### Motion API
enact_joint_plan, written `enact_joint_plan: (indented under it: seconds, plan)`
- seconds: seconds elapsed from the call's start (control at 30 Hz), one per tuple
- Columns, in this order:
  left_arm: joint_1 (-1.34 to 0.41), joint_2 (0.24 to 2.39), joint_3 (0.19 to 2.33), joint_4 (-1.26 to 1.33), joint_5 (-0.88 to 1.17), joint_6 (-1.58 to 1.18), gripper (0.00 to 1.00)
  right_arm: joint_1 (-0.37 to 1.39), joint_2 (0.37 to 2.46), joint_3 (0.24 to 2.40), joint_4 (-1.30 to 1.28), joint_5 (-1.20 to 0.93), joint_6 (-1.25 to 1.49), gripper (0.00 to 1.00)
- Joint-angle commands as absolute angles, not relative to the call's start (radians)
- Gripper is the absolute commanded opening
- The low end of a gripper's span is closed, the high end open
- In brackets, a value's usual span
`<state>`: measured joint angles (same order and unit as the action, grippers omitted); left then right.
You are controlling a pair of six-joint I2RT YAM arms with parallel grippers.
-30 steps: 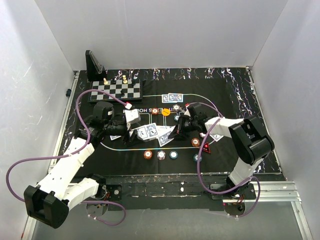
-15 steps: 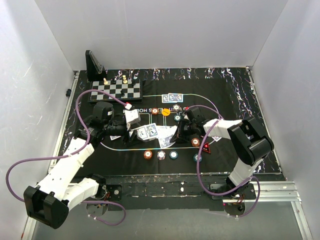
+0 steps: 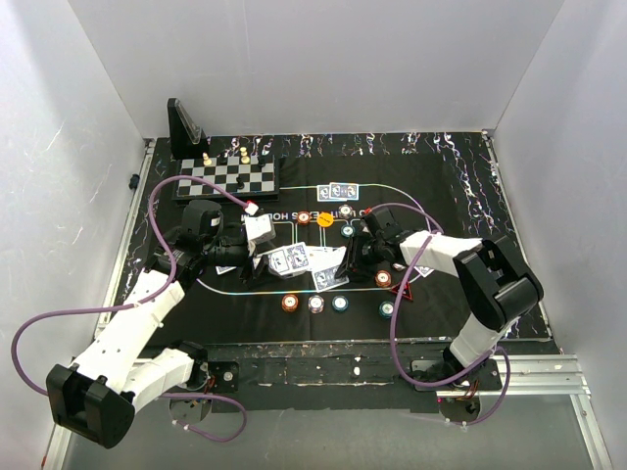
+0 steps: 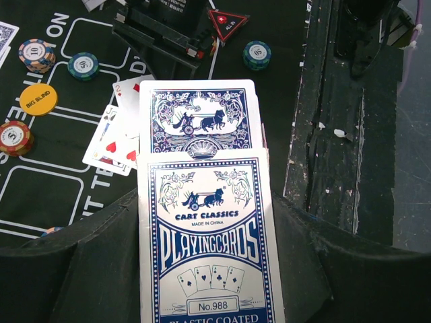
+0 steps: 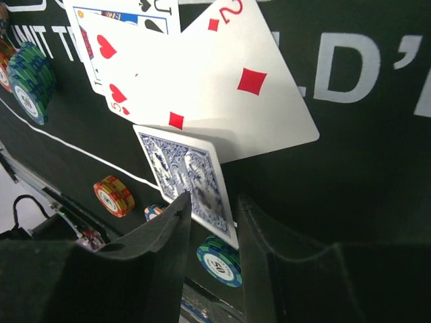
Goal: Distribute texas hold em gaming equipment
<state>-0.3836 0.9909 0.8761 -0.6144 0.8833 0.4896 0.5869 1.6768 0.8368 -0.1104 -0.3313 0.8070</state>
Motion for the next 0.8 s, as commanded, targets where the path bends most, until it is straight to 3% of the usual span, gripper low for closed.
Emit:
enact_joint_plan:
  seconds: [0.0,0.3,0.4,0.47,0.53,0.77]
  plan:
    - [-0.380,0.960,0.908,-0.612,0.922,0.492,0.26,0.591,1.632,0.902,-0.212,-0.270,0.747,0.45]
    - [-0.380,0.959,0.911,-0.621,0.930,0.503,0.27,0.591,1.545,0.952,-0.316,-0.219,0.727,0.56]
    - [-0.380,0.962,0.907,-0.623,0.930,0.509,0.27,0.591,1.467,1.009,-0.365,-0.207,0.724,0.63]
    - [-0.380,0.965,0.908,-0.623,0.933,0.511,0.27,0.589,1.407,1.048,-0.382,-0.218,0.726,0.74]
    - [-0.380,0.966,0.910,-0.621,0.939,0.511,0.27,0.589,1.349,1.074,-0.361,-0.279,0.744,0.82]
    - [-0.380,0.968,0.908,-0.617,0.934,0.508,0.27,0.594,1.293,1.085,-0.175,-0.575,0.856,0.86]
